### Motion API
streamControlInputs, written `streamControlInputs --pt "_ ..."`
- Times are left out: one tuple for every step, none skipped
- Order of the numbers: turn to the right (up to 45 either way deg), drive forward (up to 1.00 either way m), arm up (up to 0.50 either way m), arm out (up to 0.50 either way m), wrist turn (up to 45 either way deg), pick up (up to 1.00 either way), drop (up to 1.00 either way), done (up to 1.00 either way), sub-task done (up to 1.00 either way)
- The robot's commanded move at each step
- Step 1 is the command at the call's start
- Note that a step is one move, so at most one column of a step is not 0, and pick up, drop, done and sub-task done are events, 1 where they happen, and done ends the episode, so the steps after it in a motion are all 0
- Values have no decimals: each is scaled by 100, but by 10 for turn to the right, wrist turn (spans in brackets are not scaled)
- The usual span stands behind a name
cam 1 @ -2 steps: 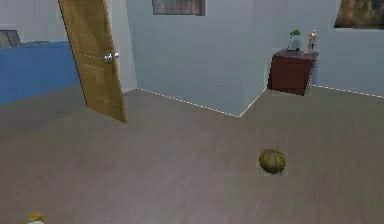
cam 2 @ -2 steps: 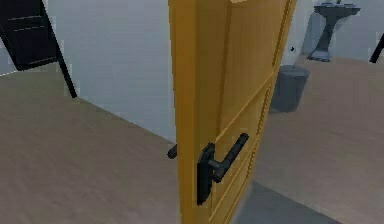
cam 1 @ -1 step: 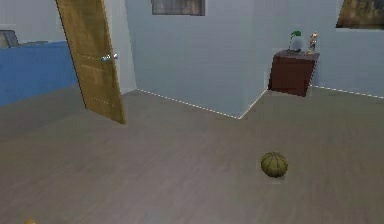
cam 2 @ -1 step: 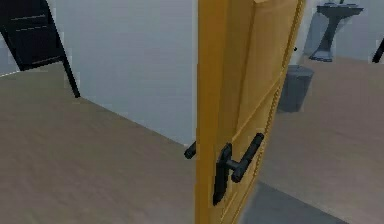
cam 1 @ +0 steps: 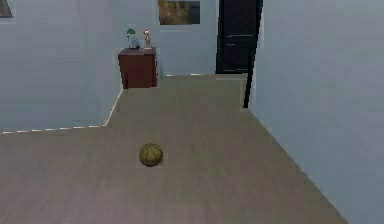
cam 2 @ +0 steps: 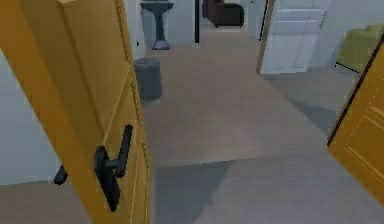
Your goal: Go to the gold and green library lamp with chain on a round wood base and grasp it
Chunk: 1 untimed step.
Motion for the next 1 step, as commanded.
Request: streamControlInputs --pt "0 100 0 0 0 0 0 0 0"
